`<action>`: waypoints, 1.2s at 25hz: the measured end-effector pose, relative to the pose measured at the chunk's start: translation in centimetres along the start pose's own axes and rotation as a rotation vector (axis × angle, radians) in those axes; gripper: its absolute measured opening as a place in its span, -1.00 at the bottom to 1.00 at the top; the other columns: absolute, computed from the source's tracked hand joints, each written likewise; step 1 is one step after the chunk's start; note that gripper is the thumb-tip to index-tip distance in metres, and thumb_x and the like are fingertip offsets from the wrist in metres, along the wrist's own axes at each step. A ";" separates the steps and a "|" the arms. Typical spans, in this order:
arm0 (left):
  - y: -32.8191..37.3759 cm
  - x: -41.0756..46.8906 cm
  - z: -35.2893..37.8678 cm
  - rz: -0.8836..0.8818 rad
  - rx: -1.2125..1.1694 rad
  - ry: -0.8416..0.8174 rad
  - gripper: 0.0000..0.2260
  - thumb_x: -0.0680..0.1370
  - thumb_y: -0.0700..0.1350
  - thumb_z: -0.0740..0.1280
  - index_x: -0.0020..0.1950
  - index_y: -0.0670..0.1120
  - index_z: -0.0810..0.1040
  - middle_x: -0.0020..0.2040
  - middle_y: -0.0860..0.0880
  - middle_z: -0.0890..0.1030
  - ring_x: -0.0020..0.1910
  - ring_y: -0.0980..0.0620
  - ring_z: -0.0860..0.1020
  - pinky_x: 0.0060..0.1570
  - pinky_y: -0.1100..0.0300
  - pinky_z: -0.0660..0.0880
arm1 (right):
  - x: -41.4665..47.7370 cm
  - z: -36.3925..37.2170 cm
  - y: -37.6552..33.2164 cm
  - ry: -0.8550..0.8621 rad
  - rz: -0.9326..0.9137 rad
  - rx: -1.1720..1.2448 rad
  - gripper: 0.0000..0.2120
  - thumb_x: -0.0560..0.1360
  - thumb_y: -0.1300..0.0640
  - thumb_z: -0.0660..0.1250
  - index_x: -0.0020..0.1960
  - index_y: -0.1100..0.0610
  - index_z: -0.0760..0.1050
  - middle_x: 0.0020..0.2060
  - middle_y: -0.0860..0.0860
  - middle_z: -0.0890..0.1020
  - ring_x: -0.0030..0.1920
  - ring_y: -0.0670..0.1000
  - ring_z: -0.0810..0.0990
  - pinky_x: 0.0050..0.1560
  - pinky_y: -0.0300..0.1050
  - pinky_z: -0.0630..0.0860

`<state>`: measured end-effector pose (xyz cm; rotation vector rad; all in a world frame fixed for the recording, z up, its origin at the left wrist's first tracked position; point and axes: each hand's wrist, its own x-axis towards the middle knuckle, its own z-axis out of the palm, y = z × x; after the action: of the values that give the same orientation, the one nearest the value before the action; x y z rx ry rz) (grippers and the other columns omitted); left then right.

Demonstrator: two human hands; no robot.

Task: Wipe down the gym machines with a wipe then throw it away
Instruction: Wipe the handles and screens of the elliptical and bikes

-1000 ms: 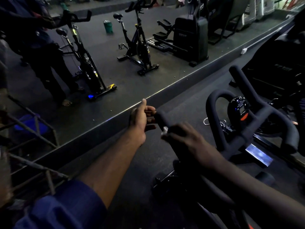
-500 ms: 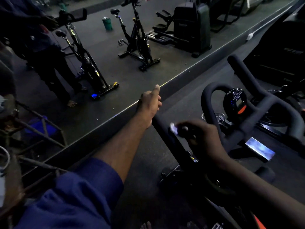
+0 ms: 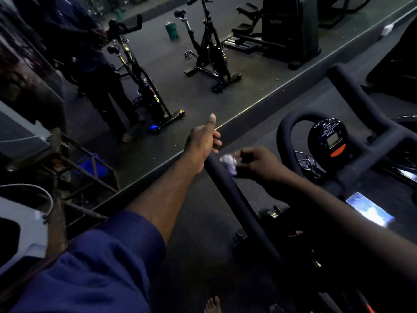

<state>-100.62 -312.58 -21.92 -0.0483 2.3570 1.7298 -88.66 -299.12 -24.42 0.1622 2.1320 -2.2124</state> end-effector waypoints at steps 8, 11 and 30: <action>1.1 -1.7 -0.3 -0.130 -0.053 -0.099 -0.44 0.65 0.29 0.29 -0.01 -0.26 0.58 -0.10 -0.31 0.67 -0.27 -0.26 0.65 -0.40 -0.03 0.66 | -3.5 -0.4 2.8 -0.022 -0.132 -0.366 -0.91 0.55 0.31 0.46 -0.06 0.15 0.65 -0.24 -0.08 0.69 -0.17 -0.10 0.62 -0.09 -0.25 0.53; 1.5 -2.2 -0.6 -0.159 -0.043 -0.149 -0.39 0.65 0.30 0.29 0.10 -0.30 0.57 -0.01 -0.35 0.69 -0.15 -0.42 0.69 -0.47 -0.01 0.63 | -7.0 -2.7 0.8 -0.148 -0.169 -1.033 -0.98 0.51 0.11 0.47 -0.09 0.02 0.64 -0.30 -0.06 0.68 -0.13 -0.05 0.65 -0.26 -0.29 0.35; 1.8 -0.5 -1.7 -0.208 0.173 -0.555 -0.45 0.68 0.28 0.23 0.03 -0.19 0.68 -0.21 -0.16 0.71 -0.19 -0.14 0.65 -0.03 -0.13 0.62 | -2.2 7.1 -2.2 0.014 -0.796 -1.398 -0.62 0.50 0.34 0.18 0.27 0.32 0.56 0.27 0.30 0.49 0.29 0.30 0.46 0.33 0.19 0.45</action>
<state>-100.65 -313.74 -19.66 0.1832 1.9936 1.2375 -86.97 -306.23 -21.75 -0.8211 3.4479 -0.2754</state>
